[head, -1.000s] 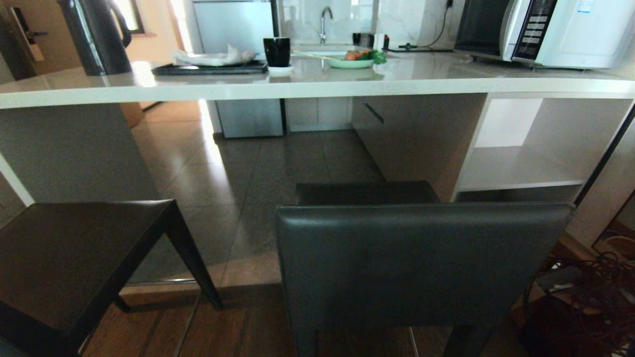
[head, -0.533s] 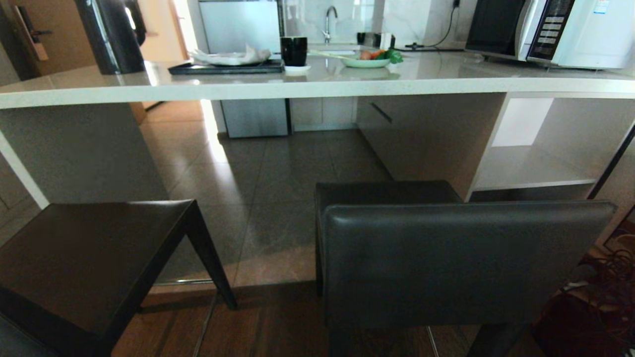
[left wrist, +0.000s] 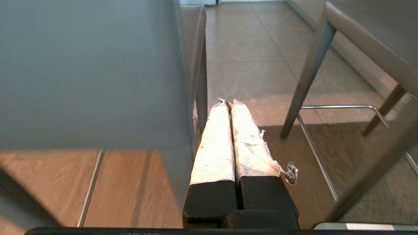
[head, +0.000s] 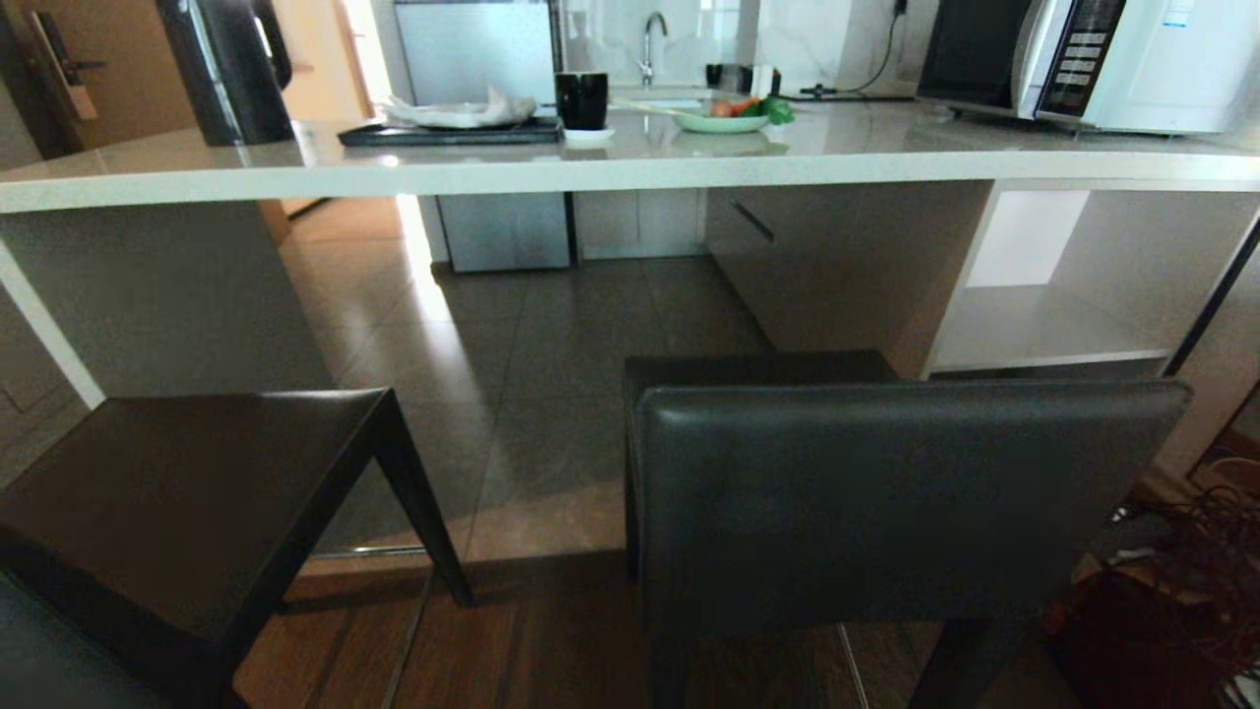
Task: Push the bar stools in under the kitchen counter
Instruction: Push the gray chair back under the dining table
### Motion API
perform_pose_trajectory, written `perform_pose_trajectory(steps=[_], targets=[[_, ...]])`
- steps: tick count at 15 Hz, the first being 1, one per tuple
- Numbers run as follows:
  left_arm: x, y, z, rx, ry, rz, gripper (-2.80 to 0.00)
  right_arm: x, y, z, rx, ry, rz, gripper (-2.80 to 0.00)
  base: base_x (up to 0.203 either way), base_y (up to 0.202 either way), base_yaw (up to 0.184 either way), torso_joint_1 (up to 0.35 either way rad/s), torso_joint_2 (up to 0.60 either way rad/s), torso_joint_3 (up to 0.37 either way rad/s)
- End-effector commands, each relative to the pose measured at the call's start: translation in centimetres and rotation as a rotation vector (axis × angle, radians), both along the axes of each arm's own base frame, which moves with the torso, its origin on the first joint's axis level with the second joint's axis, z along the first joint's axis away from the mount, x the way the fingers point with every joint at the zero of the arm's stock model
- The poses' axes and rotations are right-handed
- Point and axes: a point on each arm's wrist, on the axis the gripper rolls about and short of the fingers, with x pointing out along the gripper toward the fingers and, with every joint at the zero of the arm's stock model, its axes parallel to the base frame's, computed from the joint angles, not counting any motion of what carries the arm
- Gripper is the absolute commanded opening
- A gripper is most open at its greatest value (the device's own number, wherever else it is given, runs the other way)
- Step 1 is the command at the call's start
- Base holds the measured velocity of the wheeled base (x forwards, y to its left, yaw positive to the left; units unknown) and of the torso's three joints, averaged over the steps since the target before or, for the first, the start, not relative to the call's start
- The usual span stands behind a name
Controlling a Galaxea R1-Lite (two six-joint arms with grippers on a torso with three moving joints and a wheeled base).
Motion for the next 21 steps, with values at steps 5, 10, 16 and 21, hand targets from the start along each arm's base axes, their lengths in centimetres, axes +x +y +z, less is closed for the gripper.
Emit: perform_pose_trajectory(steps=[5,10,16,21], targets=[[0.01,0.00,0.00,0.002,0.001,-0.001,-2.80,0.01,0.00,0.01,-0.001,0.001,0.000,-2.80,-0.100,0.000,-0.002,-0.001,0.00,0.002],[0.02,0.00,0.01,-0.005,0.002,0.000,-2.80,0.01,0.00,0.01,-0.002,0.001,0.000,-2.80,0.000,0.000,0.000,0.000,0.00,0.000],[0.01,0.00,0.00,-0.005,0.001,-0.003,-2.80,0.01,0.00,0.01,-0.002,0.001,0.001,-2.80,-0.001,0.021,0.001,0.001,0.00,0.001],[0.00,0.00,0.01,-0.005,0.001,-0.003,-2.80,0.01,0.00,0.01,-0.002,0.001,0.000,-2.80,0.000,0.192,-0.001,0.003,0.00,0.002]])
